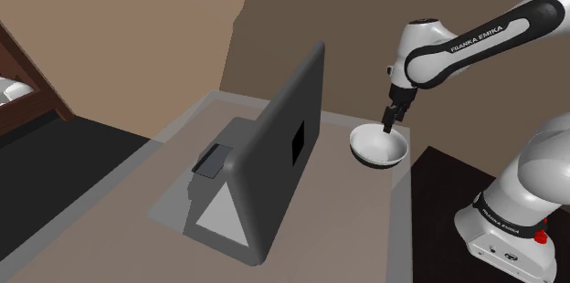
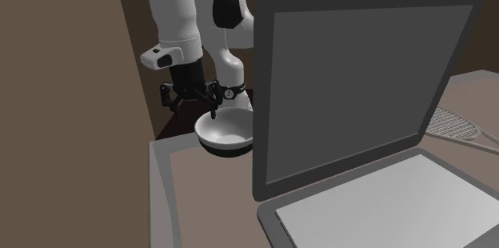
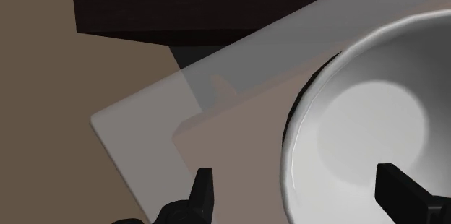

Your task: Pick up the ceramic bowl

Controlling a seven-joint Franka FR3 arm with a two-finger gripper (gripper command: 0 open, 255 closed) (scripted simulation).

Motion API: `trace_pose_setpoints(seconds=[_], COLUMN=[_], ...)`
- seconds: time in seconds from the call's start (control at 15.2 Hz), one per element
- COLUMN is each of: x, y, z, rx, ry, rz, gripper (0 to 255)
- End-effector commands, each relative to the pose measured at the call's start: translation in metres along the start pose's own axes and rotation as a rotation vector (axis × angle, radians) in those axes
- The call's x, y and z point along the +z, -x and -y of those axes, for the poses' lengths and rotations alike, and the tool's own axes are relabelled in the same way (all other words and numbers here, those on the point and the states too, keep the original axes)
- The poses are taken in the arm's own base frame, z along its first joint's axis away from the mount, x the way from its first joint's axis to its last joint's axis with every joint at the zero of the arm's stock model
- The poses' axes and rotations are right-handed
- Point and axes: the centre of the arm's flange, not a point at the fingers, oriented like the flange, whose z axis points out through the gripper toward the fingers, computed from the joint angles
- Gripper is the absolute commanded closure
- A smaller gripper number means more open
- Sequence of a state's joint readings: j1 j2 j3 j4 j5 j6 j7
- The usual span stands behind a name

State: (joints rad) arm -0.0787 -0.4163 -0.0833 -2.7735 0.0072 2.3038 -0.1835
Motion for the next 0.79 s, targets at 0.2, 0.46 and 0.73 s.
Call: trace_pose_setpoints(seconds=[0.2,0.46,0.73], x=[0.003,0.0029,-0.0022], y=[0.001,0.0011,0.0014], z=[0.001,0.0009,0.0005], rx=[0.0,0.0,0.0], ry=[0.0,0.0,0.0], rz=[-0.001,-0.001,-0.001], gripper=[255,255,255])
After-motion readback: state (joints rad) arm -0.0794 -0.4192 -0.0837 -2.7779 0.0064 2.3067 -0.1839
